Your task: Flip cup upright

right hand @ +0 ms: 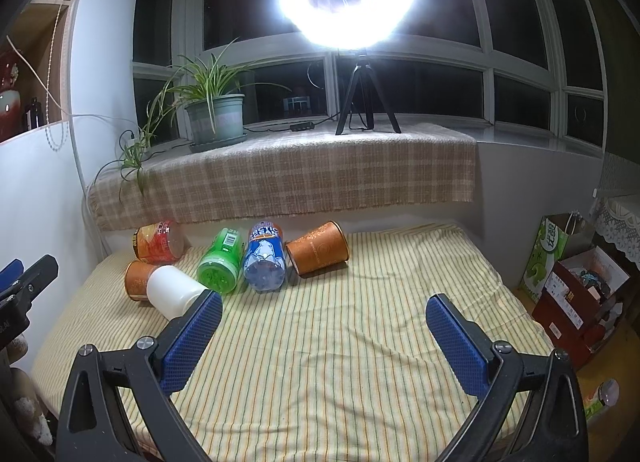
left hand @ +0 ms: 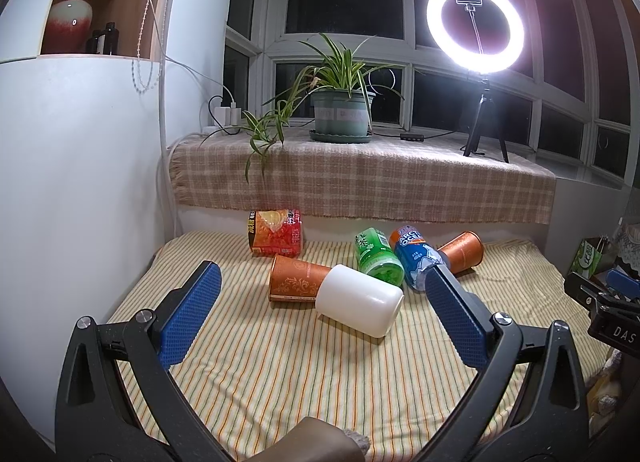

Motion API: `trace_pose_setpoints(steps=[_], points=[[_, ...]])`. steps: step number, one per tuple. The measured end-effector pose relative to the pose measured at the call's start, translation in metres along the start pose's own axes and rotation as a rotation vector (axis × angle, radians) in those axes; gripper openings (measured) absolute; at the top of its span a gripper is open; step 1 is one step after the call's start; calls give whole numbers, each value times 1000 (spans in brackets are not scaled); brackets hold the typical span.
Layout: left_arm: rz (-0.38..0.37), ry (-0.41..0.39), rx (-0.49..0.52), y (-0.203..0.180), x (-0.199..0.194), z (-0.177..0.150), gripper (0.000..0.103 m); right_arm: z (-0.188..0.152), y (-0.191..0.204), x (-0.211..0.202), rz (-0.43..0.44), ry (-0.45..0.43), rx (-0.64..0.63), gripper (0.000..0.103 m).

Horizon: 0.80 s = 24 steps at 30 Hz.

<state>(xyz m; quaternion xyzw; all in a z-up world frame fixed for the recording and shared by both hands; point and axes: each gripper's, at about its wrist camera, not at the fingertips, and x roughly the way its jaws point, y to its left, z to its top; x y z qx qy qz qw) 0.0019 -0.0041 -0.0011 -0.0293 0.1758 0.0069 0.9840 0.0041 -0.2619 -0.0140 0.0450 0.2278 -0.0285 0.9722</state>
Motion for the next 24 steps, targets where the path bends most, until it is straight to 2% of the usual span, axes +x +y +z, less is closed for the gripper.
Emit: trace_pose_setpoints(steps=[24], points=[[2,3,3,-3,1,-3,103,-3,-1,10,7,31,20,103]])
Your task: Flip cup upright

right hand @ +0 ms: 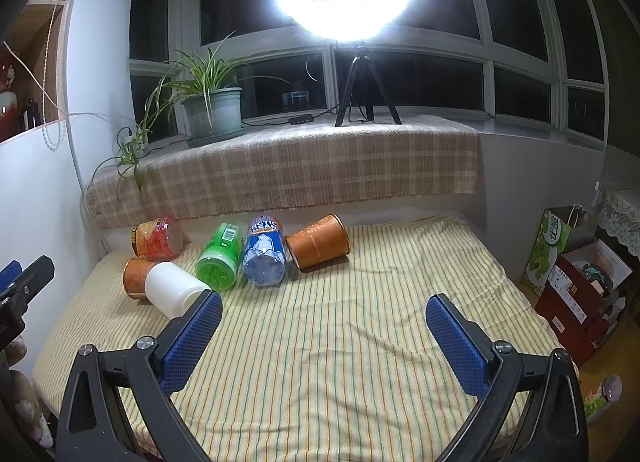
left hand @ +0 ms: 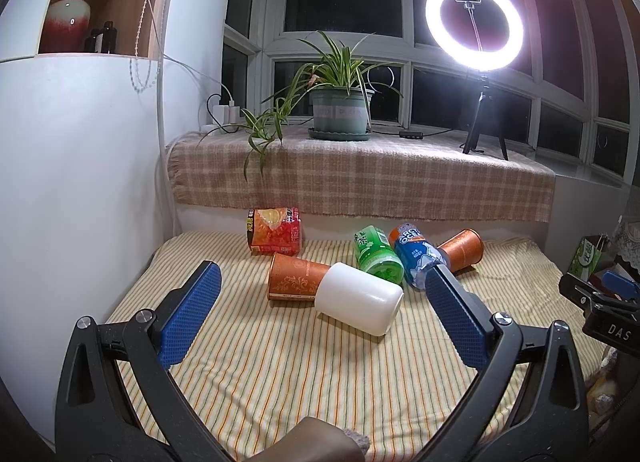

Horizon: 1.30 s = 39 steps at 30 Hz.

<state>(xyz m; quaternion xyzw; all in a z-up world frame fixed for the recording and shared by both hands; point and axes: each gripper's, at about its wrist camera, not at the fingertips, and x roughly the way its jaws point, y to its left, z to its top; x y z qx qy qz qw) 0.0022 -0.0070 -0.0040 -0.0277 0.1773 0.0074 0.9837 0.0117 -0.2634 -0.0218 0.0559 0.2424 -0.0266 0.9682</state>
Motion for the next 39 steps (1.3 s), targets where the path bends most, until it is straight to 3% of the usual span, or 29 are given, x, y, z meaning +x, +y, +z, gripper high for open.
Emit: trace_pose_setpoints(steps=[17,29,39], points=[[19,24,5,12,7,-8,103,17,-18,70,65,154,144,103],[43,57,26,24,10,-12,103,31,-33,147,98,280,270,103],[73,95,6,45,12,-16,103,35,-42,215,141,386,449,100]])
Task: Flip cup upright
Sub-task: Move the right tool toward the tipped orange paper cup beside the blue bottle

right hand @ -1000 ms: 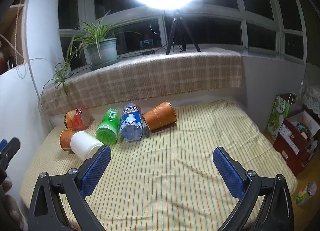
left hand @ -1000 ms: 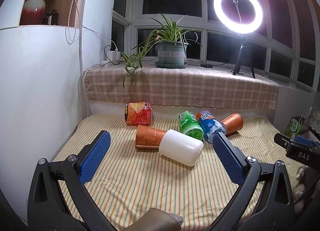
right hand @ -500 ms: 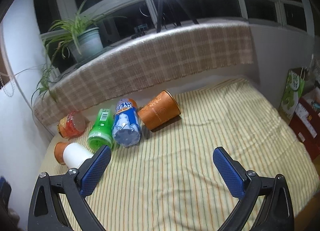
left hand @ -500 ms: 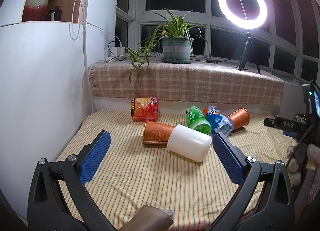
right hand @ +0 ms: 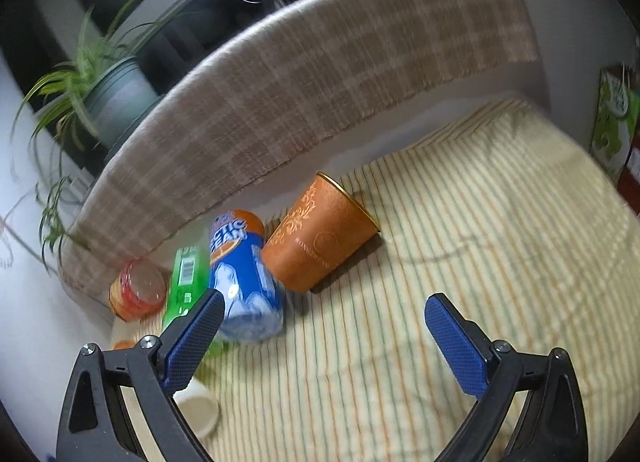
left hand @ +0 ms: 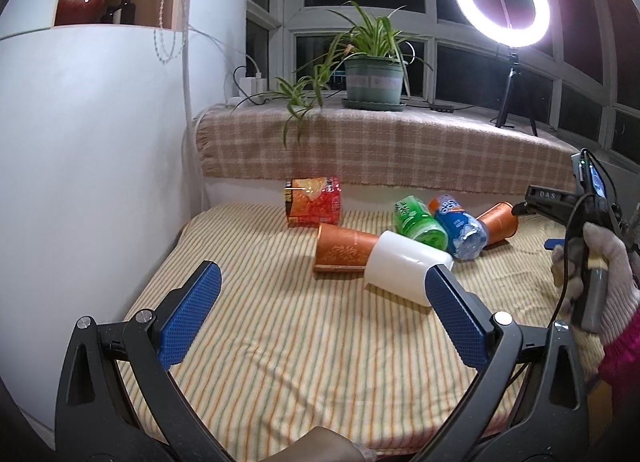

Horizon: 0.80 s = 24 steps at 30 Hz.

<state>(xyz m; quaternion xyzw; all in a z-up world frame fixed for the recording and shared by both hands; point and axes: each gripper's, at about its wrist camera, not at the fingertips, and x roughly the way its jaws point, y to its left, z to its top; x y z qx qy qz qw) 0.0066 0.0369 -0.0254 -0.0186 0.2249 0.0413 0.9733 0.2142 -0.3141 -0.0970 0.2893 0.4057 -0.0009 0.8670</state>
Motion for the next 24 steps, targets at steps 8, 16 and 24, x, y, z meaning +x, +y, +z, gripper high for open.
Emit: trace_pose_setpoints(steps=[8,16,24], points=[[32,18,-10,13,1,-4,103,17,-9,38,43,58,162,95],[49,30,-11,18,4,-7,103,29,-21,69,65,101,293,91],[66,33,-12,22,5,-8,103,40,-24,89,49,105,333,88]])
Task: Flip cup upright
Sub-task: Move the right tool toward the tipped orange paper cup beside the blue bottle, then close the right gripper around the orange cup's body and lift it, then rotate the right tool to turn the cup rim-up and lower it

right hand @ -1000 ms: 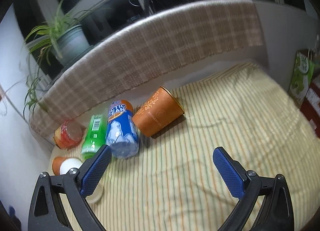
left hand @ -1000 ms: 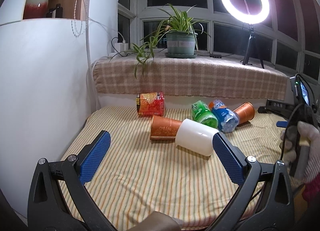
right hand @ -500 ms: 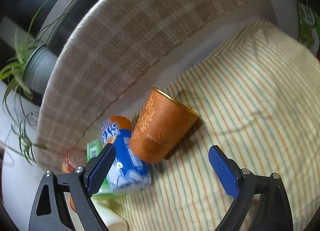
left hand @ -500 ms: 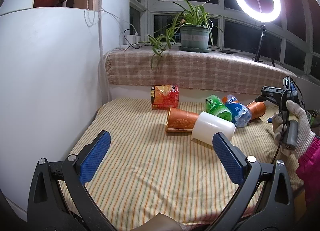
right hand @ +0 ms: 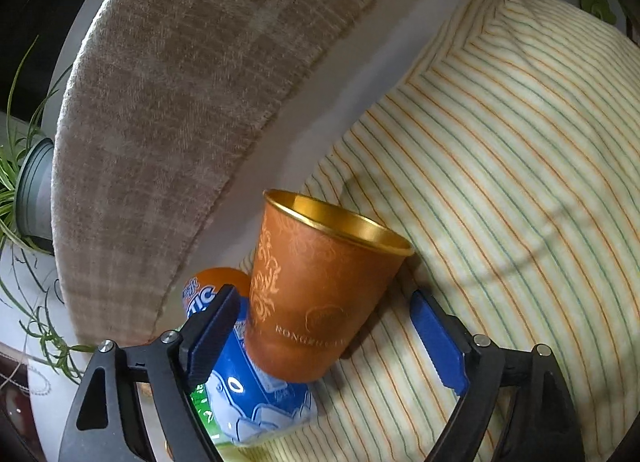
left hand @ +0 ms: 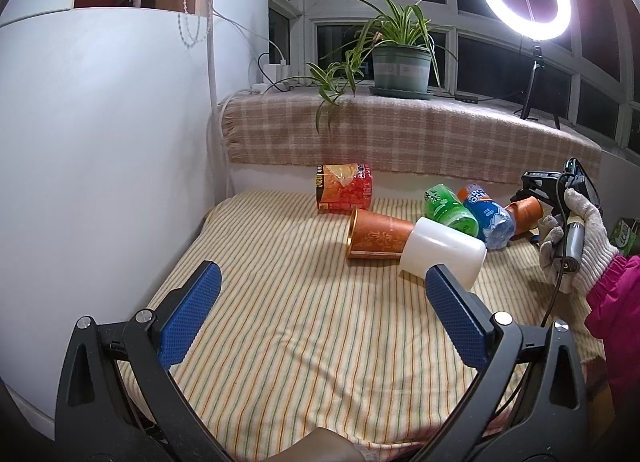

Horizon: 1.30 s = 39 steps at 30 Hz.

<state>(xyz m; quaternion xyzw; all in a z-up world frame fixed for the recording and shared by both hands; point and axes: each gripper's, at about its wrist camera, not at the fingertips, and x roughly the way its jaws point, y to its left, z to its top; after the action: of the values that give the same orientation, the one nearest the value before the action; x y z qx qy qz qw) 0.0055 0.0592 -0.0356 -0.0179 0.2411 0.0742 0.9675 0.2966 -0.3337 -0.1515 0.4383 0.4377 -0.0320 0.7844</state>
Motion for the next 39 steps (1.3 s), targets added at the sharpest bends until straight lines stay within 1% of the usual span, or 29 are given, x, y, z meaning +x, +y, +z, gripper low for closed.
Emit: trace_pose_setpoints(steps=[2,4,6,7,13,17,20,22,24,28,33,39], points=[[3,-1,0,0,1,0,103,5,3,1,-4,3,1,86],[4,1,1,0,2,0,103,8,6,6,-19,5,-11,82],[4,-1,1,1,2,0,103,12,13,14,-12,12,-24,75],[4,-1,4,0,2,0,103,12,12,15,-6,17,-27,73],[4,0,8,-1,4,0,103,14,16,16,-9,21,-47,72],[5,-1,8,-2,4,0,103,10,15,0,5,21,-63,72],[4,-2,10,-3,6,0,103,14,15,-12,15,15,-85,72],[2,-2,13,-5,6,0,103,22,9,-26,29,18,-99,72],[-3,-2,16,-8,5,0,103,18,6,-39,40,25,-116,72],[-18,-1,21,-11,4,2,103,15,5,-63,66,55,-184,72],[-61,12,23,-16,4,3,103,3,11,-90,92,110,-304,72],[-121,51,12,-23,8,3,103,-41,10,-112,114,236,-466,72]])
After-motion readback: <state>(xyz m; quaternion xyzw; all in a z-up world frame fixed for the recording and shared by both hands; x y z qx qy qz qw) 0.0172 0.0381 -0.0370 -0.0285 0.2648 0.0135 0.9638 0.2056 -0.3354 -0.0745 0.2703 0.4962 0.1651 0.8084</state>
